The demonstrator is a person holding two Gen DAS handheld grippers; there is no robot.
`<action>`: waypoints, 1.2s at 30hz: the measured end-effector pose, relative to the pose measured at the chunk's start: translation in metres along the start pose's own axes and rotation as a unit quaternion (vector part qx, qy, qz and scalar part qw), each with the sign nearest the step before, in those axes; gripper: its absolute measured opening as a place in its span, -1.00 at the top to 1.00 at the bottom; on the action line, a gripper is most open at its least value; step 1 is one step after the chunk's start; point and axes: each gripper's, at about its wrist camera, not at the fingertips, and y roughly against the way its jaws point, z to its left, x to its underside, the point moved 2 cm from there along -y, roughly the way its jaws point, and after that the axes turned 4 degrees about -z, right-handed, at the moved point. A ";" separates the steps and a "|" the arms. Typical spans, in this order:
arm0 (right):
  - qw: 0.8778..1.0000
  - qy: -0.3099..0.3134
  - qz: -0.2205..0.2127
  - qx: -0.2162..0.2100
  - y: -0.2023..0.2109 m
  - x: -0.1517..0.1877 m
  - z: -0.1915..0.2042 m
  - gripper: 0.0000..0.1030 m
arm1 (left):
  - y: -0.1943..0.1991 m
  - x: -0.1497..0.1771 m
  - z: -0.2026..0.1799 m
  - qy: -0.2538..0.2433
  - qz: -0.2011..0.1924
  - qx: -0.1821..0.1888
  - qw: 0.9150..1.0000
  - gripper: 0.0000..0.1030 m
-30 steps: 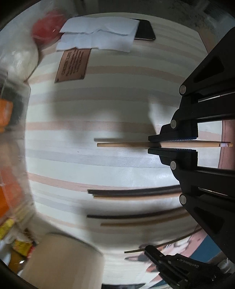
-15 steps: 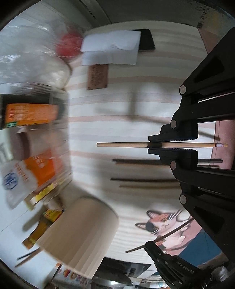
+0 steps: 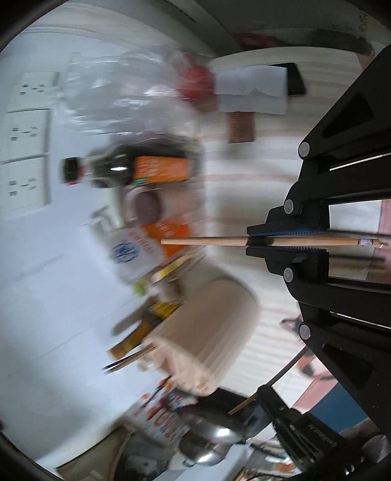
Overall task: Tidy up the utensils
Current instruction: 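Lift both held wooden chopsticks up over the beige chopstick holder, then lower both chopsticks into the holder and open both tools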
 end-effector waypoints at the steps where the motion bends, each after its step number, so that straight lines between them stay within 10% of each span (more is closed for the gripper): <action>1: 1.000 -0.001 -0.014 -0.007 0.007 -0.011 0.005 0.88 | 0.004 -0.006 -0.001 0.001 -0.008 0.003 1.000 0.94; 18: 0.982 0.038 -0.160 -0.089 0.066 -0.169 0.128 0.89 | 0.084 -0.179 0.033 0.020 -0.158 -0.016 0.987 0.94; 36: 0.983 0.063 -0.168 -0.044 -0.052 -0.202 0.192 0.89 | -0.026 -0.203 0.091 0.083 -0.082 0.014 0.993 0.94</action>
